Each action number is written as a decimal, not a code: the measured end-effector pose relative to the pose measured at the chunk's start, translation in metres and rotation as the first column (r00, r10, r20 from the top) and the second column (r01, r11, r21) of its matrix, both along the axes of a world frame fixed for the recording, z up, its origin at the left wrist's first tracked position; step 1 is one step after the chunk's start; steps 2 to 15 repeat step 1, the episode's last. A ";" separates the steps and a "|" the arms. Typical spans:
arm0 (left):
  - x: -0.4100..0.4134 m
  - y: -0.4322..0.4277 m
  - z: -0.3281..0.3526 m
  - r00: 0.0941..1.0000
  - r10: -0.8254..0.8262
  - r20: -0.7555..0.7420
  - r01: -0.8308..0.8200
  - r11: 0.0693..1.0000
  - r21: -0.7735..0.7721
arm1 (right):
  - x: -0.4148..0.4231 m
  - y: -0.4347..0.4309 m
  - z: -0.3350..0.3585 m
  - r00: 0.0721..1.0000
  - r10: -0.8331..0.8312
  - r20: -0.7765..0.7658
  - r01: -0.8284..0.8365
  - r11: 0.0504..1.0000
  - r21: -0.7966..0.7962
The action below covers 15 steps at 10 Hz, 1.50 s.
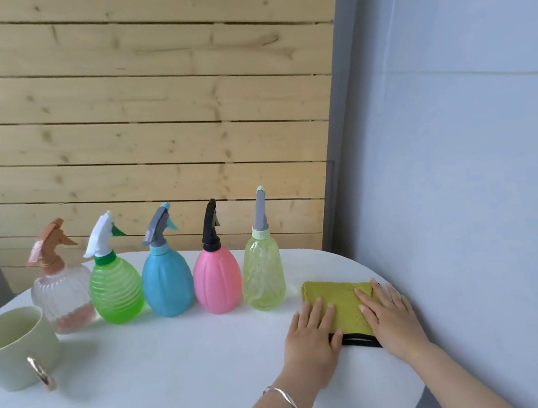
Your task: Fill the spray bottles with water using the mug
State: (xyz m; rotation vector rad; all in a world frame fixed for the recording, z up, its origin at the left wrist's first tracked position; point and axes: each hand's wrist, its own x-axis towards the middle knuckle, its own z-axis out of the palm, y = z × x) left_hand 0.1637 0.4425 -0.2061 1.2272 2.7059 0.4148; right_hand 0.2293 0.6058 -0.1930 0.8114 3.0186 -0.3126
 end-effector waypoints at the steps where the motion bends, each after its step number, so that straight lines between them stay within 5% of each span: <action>1: 0.005 -0.036 0.029 0.999 -0.038 -0.019 0.039 0.999 0.014 | 0.015 -0.015 0.011 0.988 0.019 -0.153 -0.016 1.000 0.025; 15: 0.005 -0.036 0.029 0.999 -0.038 -0.019 0.039 0.999 0.014 | 0.015 -0.015 0.011 0.988 0.019 -0.153 -0.016 1.000 0.025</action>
